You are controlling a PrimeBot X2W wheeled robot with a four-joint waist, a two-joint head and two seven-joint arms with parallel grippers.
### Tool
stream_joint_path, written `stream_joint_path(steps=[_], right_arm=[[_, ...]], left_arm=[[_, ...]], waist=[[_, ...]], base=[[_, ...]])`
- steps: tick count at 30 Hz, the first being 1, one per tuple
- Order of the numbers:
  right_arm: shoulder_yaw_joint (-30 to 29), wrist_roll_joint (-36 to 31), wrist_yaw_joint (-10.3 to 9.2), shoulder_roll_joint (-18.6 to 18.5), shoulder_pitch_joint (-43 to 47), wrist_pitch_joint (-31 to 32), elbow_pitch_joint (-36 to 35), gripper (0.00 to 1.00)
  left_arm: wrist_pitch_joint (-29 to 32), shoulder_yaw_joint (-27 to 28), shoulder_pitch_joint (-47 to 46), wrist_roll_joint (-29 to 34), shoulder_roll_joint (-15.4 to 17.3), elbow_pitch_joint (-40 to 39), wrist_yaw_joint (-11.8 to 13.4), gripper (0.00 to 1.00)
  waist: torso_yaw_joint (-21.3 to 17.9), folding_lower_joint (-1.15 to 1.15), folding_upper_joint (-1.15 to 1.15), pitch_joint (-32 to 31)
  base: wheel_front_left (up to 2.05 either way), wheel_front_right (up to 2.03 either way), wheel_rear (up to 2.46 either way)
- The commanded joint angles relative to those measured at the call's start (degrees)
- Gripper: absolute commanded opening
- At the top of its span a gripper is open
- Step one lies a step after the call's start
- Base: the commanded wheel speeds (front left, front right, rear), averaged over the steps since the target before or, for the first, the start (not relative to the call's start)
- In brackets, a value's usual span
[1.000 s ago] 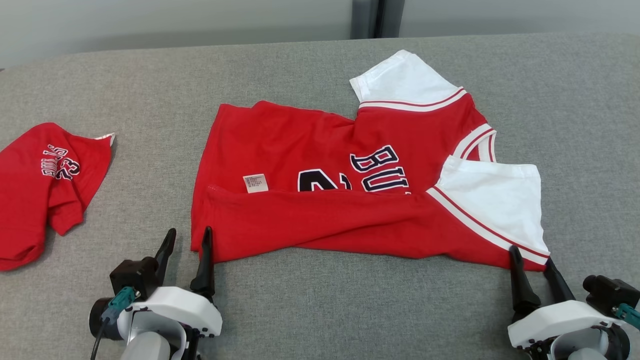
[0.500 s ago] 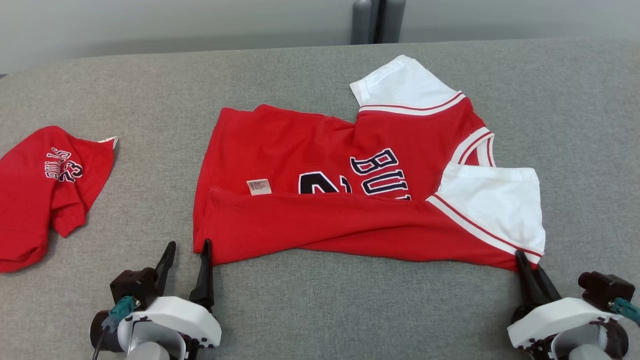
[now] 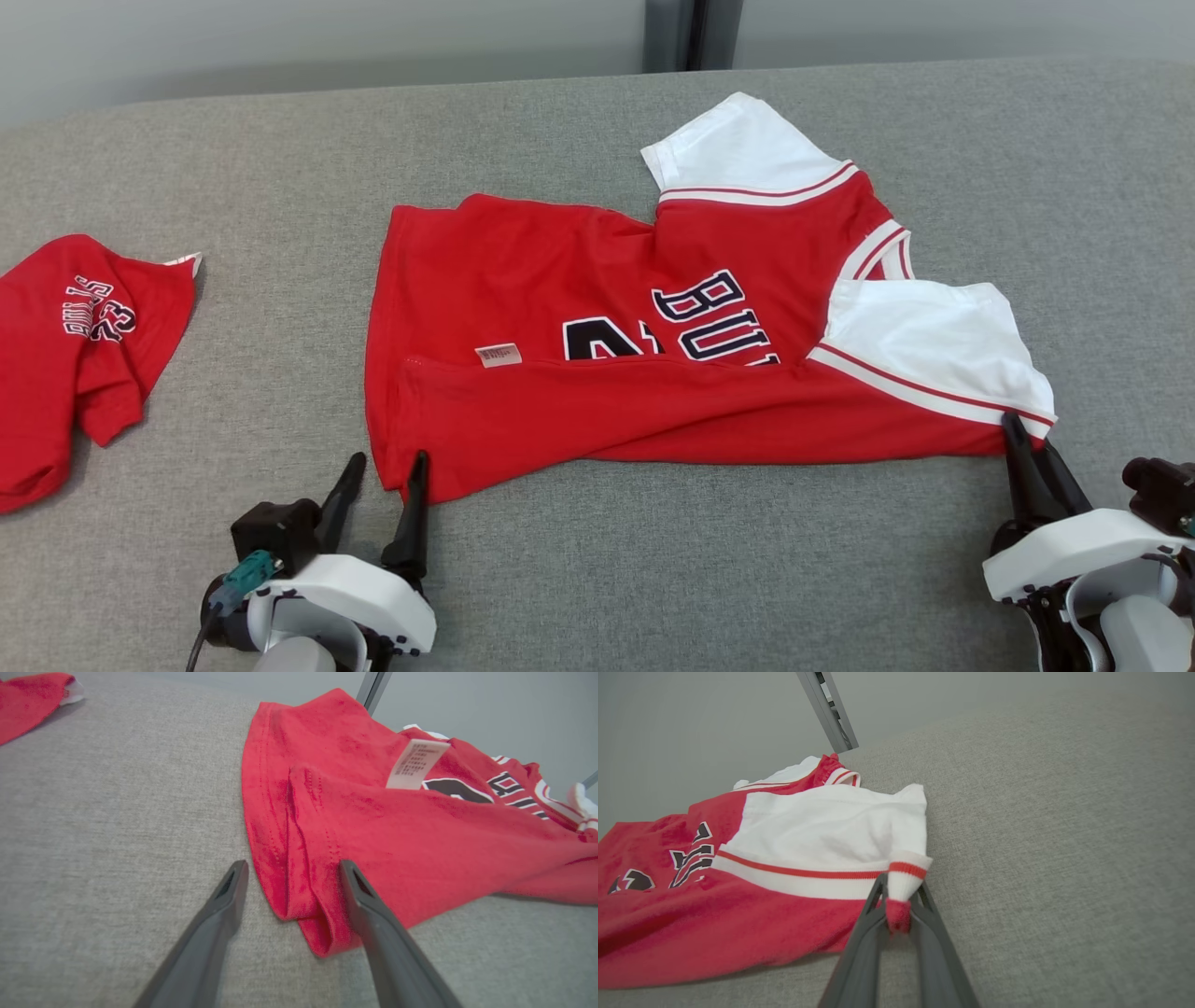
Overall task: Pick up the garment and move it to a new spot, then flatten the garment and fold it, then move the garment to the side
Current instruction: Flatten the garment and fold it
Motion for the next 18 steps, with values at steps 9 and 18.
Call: stream_joint_path(steps=[9, 18], right_arm=[[0.33, 0.43, -0.09, 0.48, -0.61, 0.0, 0.3, 0.0], [-0.05, 0.73, -0.08, 0.57, -0.99, 0.0, 0.51, 0.0]], left_arm=[[0.0, -3.6, -1.09, -1.7, 0.23, -0.87, -0.58, 1.0], [-0.01, -4.81, -1.29, -1.59, 0.23, -1.64, -0.63, 0.0]], waist=[[-0.2, 0.0, 0.0, 0.06], [-0.37, 0.0, 0.0, 0.03]], base=[[0.0, 0.0, 0.0], [0.0, 0.0, 0.0]])
